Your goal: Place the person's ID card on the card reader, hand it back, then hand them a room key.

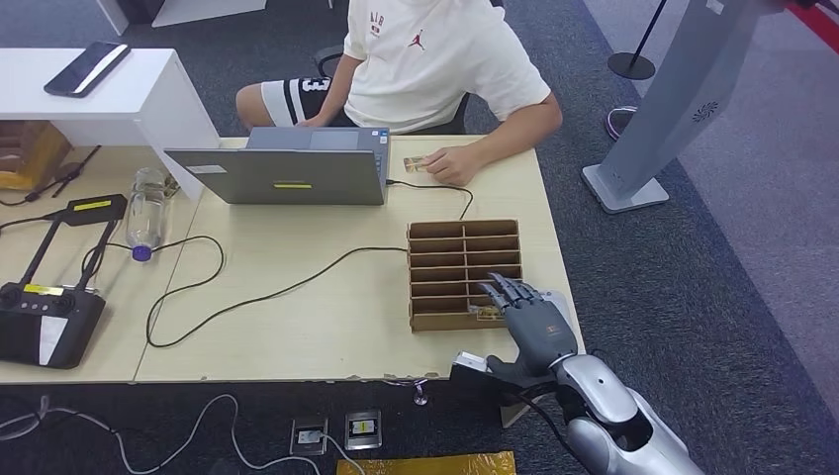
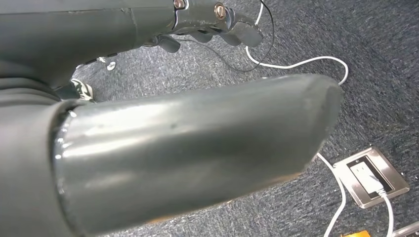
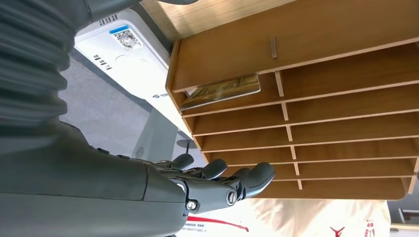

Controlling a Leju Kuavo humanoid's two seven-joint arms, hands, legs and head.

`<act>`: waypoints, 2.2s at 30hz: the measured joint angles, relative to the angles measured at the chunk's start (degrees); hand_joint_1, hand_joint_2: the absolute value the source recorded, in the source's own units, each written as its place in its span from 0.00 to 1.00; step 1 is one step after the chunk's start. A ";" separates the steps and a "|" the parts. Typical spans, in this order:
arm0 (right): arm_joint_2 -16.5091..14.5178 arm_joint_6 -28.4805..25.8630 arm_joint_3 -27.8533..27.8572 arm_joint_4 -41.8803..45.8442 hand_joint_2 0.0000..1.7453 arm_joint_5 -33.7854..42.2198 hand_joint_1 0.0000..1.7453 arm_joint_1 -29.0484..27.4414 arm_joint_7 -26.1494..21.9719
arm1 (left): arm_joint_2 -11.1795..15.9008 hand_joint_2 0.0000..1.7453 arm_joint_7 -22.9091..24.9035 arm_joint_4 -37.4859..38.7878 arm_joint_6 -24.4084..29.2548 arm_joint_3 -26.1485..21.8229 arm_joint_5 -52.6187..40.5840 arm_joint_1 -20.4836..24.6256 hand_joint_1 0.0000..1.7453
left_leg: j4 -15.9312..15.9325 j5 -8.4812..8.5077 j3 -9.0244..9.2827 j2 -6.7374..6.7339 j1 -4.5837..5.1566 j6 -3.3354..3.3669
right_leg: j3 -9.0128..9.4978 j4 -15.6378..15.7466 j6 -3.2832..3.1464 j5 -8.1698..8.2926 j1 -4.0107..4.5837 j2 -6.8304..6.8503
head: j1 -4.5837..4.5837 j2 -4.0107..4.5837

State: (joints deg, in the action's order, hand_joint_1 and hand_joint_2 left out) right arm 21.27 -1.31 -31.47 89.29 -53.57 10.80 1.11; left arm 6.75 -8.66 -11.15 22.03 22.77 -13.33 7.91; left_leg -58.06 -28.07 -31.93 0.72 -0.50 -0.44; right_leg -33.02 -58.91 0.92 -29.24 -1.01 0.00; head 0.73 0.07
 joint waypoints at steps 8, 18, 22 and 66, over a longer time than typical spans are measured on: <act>-0.45 -1.57 -0.62 -1.99 1.00 0.62 0.00 0.38 0.36 | 0.00 0.00 0.11 0.00 -0.24 0.00 -0.39 0.00 0.00 | 0.00 0.00 0.00 0.00 0.00 0.00 | 0.00 0.00 0.00 0.00 0.00 0.00 | 0.00 0.00; -0.76 -2.43 -0.96 -3.87 1.00 0.70 0.79 0.47 0.59 | -0.03 0.00 0.17 0.00 -0.42 0.00 -0.48 -0.01 0.00 | 0.00 0.00 0.00 0.00 0.00 0.00 | 0.00 0.00 0.00 0.00 0.00 0.00 | 0.01 0.00; -0.90 -2.39 -1.03 -4.55 1.00 1.02 1.00 0.87 0.68 | -0.04 0.00 0.18 0.00 -0.42 0.00 -0.43 -0.01 0.00 | 0.00 0.00 0.00 0.00 0.00 0.00 | 0.00 0.00 0.00 0.00 0.00 0.00 | 0.00 0.00; -1.62 -13.92 1.61 -7.17 1.00 2.72 1.00 2.58 2.10 | -0.77 0.00 0.17 0.00 -0.75 0.00 -0.44 -0.09 0.00 | 0.00 0.00 0.01 -0.01 0.00 0.00 | 0.01 0.00 0.00 0.00 0.00 0.00 | 0.00 0.00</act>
State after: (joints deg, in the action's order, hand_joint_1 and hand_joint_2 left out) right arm 19.65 -15.23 -29.86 82.12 -50.84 13.37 3.21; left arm 5.98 -8.48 -11.15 21.28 22.77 -13.77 7.81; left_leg -58.06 -28.07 -31.92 0.71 -0.49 -0.44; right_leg -33.01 -58.91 0.92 -29.23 -1.02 0.00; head 0.73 0.07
